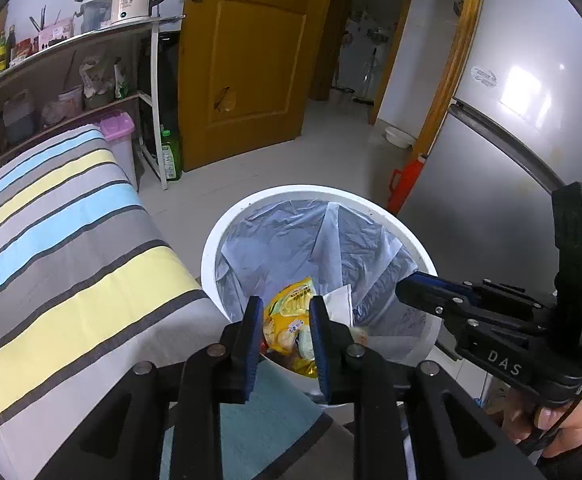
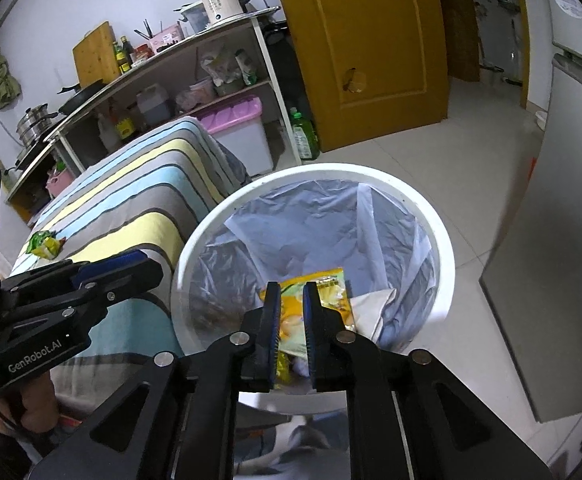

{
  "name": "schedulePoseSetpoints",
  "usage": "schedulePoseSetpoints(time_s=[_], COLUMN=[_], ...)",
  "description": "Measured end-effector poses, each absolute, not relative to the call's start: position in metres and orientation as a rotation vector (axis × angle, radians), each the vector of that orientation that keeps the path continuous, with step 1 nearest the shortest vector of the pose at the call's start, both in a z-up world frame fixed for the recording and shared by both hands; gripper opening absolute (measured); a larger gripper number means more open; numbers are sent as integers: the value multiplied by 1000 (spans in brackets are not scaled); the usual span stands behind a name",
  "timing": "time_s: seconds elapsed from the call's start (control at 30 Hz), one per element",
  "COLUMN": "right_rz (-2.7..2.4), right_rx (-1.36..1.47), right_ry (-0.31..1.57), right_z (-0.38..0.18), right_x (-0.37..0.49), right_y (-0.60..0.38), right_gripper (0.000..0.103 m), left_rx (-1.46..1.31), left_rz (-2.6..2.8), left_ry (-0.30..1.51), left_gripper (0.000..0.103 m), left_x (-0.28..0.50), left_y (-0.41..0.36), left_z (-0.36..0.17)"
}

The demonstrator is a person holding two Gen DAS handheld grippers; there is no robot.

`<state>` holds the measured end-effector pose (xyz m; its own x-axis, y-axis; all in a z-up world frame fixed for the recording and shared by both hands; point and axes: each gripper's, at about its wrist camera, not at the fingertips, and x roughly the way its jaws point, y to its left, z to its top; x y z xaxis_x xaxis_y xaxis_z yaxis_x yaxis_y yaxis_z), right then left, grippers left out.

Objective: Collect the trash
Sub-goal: 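Lower both tools over the bin and open them to drop the sachet and packet, then move both open tools back over the green bag and yellow wrapper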

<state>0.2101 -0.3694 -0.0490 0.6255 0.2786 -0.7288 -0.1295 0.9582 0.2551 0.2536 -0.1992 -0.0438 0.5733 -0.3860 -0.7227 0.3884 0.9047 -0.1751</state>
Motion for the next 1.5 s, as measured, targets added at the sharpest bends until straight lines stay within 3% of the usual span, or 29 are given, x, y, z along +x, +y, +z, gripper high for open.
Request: schedulePoseSetpoints(time_s=[0.17,1.1,1.23,1.5], right_rz=[237,321,354,408], right_rx=[184,106,82,51], right_ry=[851,726,708,688], right_z=[-45,17,24,33], right_x=[208,181,175,162], right_y=[-371,-326,-311,-283], right_gripper=[28,29,36,37], left_rx=[-10,-101,-108,-113], left_rz=[-454,-390,-373,-339], left_ry=[835,676,652,614], left_gripper=[28,28,28,28], left_x=[255,207,195,172], left_y=[-195,-120,-108,-84], left_z=[-41,11,18,29])
